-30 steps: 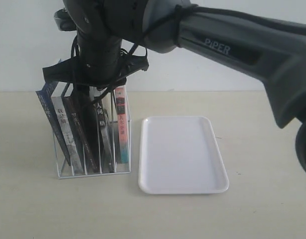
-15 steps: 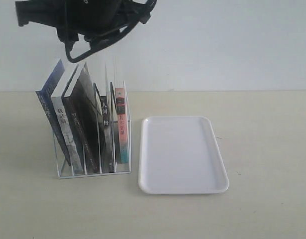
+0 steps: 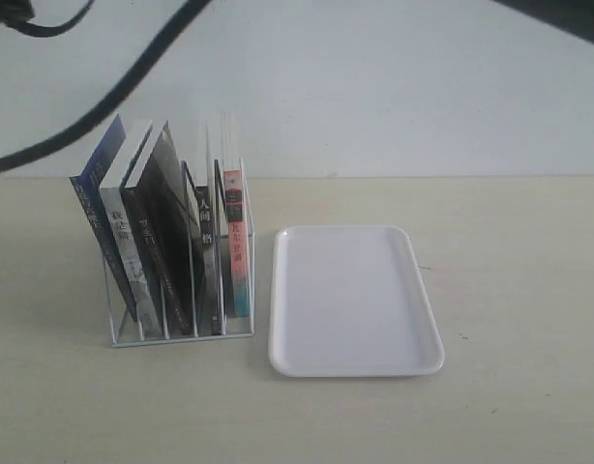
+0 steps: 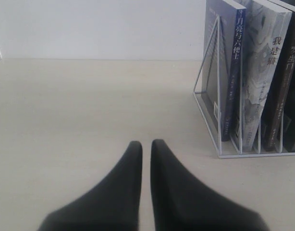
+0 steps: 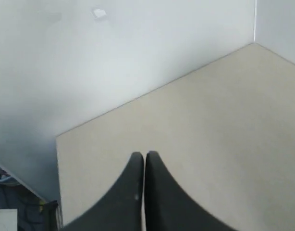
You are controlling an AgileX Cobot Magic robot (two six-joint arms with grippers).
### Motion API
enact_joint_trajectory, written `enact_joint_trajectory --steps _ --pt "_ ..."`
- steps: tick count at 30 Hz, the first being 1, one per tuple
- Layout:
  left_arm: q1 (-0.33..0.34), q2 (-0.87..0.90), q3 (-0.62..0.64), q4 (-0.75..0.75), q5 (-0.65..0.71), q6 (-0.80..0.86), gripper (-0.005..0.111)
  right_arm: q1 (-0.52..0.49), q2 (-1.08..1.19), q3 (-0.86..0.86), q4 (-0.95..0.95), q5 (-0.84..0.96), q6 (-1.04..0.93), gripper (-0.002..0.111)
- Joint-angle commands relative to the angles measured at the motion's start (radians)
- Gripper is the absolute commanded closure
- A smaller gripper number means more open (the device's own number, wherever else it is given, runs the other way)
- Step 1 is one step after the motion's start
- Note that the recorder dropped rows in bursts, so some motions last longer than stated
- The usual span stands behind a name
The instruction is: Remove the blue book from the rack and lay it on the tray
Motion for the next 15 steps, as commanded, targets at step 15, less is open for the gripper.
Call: enact_joint_trajectory --steps 15 --pt "-0.008 -0.002 0.004 0.003 -0.008 0.002 0.101 -0.035 0.395 -0.497 -0.779 0.308 0.573 0.108"
